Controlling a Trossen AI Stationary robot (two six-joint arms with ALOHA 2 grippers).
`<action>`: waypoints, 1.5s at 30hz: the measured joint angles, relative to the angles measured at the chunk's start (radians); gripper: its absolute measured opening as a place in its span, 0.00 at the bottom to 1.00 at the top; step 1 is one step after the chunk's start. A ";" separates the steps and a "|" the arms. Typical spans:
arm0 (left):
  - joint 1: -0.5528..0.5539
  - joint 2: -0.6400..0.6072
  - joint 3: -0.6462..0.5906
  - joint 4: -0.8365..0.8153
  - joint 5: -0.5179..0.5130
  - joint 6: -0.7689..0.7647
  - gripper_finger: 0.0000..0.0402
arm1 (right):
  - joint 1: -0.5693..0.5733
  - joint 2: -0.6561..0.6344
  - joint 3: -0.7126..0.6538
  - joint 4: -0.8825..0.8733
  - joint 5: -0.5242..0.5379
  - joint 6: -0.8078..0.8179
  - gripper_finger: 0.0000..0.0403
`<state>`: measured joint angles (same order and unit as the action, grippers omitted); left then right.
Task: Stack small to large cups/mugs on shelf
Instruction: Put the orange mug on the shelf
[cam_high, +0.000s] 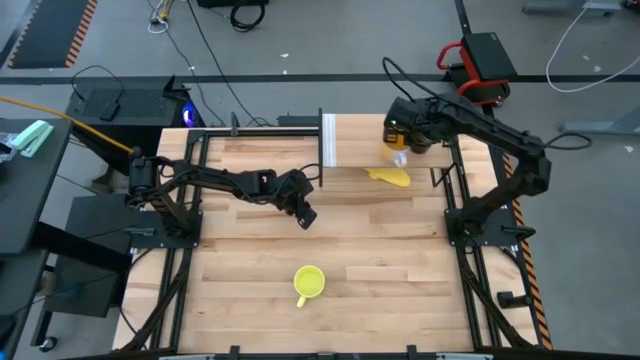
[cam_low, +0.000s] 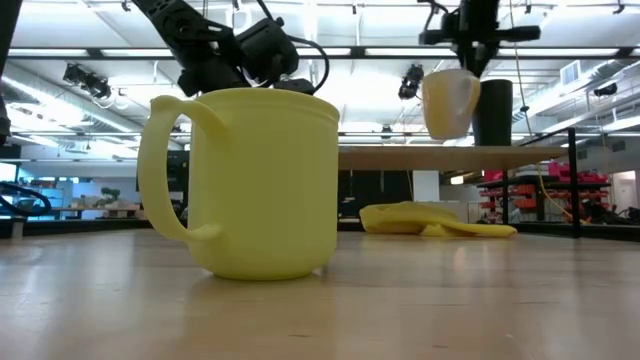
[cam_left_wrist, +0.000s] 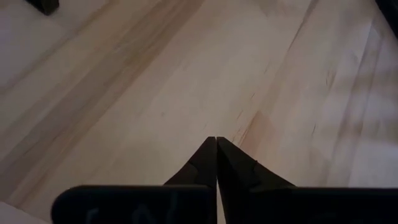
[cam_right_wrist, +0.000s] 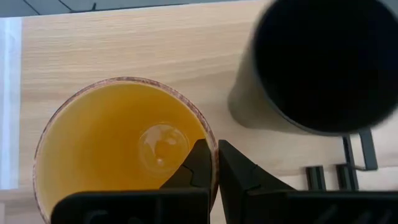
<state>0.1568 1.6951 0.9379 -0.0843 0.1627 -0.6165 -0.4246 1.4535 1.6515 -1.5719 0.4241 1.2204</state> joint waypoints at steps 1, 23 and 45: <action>0.003 0.000 0.000 0.002 0.000 0.000 0.03 | -0.002 -0.007 -0.010 0.000 -0.002 0.007 0.03; 0.003 0.000 0.000 -0.001 0.000 -0.001 0.06 | -0.077 0.020 -0.041 0.129 -0.014 -0.064 0.03; 0.003 0.000 0.000 -0.002 0.000 -0.006 0.06 | -0.091 0.071 -0.039 0.187 -0.010 -0.143 0.03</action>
<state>0.1596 1.6951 0.9379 -0.0864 0.1627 -0.6224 -0.5160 1.5249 1.6123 -1.3852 0.4145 1.0770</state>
